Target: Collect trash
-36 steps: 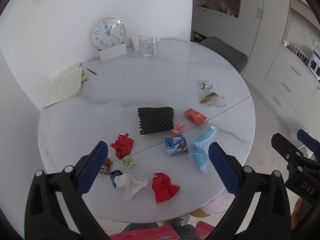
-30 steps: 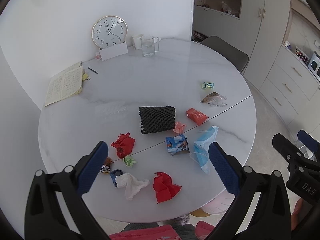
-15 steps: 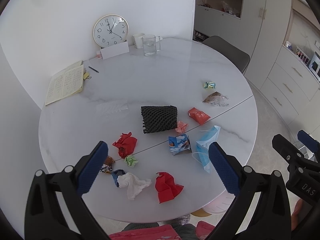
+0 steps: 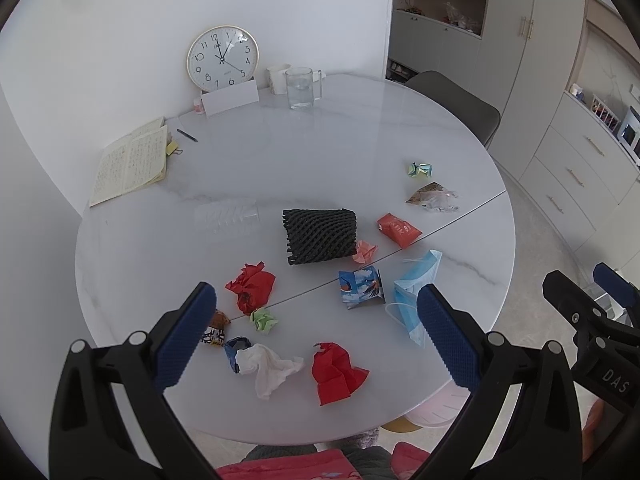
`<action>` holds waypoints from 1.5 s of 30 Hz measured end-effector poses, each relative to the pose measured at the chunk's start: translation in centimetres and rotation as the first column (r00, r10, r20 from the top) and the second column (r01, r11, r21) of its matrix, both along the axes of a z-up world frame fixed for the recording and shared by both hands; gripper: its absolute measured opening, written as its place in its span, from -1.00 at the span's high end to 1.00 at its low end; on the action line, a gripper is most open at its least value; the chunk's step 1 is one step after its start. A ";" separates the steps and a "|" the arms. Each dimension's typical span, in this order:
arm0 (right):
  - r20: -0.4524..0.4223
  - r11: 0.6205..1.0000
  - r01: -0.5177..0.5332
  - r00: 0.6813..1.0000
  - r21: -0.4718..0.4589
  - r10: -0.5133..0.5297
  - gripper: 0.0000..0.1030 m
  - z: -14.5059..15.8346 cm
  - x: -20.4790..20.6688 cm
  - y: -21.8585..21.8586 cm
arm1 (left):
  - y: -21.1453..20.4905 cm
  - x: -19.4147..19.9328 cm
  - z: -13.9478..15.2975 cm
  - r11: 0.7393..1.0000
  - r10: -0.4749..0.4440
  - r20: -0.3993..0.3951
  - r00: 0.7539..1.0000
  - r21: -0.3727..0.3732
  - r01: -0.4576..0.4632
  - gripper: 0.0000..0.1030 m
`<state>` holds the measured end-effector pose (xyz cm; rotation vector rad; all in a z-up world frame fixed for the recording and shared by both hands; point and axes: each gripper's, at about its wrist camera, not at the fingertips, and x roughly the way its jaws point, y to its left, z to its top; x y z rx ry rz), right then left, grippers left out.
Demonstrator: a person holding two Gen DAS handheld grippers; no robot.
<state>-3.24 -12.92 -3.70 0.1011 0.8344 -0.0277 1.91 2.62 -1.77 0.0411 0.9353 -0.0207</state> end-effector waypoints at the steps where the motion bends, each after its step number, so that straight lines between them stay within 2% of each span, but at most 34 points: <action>1: -0.001 1.000 0.001 1.000 0.000 -0.001 -0.96 -0.1 0.0 0.1 | 0.1 0.0 0.0 1.000 0.000 -0.001 1.000 -0.001 0.000 -0.87; 12: 0.008 1.000 0.006 1.000 0.005 -0.006 -0.96 -0.9 0.3 0.9 | 1.7 0.7 -1.1 1.000 -0.015 -0.012 1.000 0.001 0.015 -0.87; 17: 0.009 0.997 -0.003 1.000 0.071 0.003 -0.96 -2.2 0.9 1.6 | 3.4 1.2 -2.3 0.999 -0.040 -0.006 0.999 -0.004 0.040 -0.87; 20: -0.017 0.996 -0.014 1.000 0.090 0.016 -0.96 -4.0 1.5 2.3 | 4.4 1.5 -3.5 0.997 -0.071 -0.001 0.997 0.008 0.071 -0.87; 23: -0.067 0.997 -0.019 0.997 0.073 0.024 -0.96 -6.2 2.3 3.1 | 5.5 2.1 -4.7 0.994 -0.109 -0.019 0.994 0.007 0.109 -0.87; 28: -0.169 0.994 -0.052 0.983 0.098 0.068 -0.96 -9.5 3.7 5.3 | 8.1 3.6 -6.7 0.990 -0.143 -0.030 0.989 0.005 0.144 -0.87; 32: -0.222 0.991 -0.098 0.968 0.088 0.115 -0.96 -10.7 5.6 8.1 | 11.3 5.7 -8.1 0.991 -0.130 -0.057 0.990 0.011 0.131 -0.87; 34: -0.213 0.989 -0.129 0.967 0.073 0.142 -0.96 -11.1 7.1 9.8 | 13.1 7.2 -8.9 0.992 -0.123 -0.069 0.990 0.000 0.123 -0.87; 38: -0.249 0.990 -0.140 0.958 0.034 0.144 -0.96 -12.1 9.9 12.1 | 16.5 10.9 -10.6 0.996 -0.083 -0.094 0.992 0.006 0.084 -0.87; 42: -0.257 0.991 -0.130 0.957 0.039 0.136 -0.96 -12.5 12.5 13.4 | 19.2 15.3 -12.7 0.998 -0.056 -0.134 0.989 -0.005 0.055 -0.87; 45: -0.269 0.990 -0.134 0.953 0.035 0.139 -0.96 -12.8 13.9 14.0 | 20.3 18.0 -13.7 0.995 -0.093 -0.144 0.985 -0.038 0.088 -0.87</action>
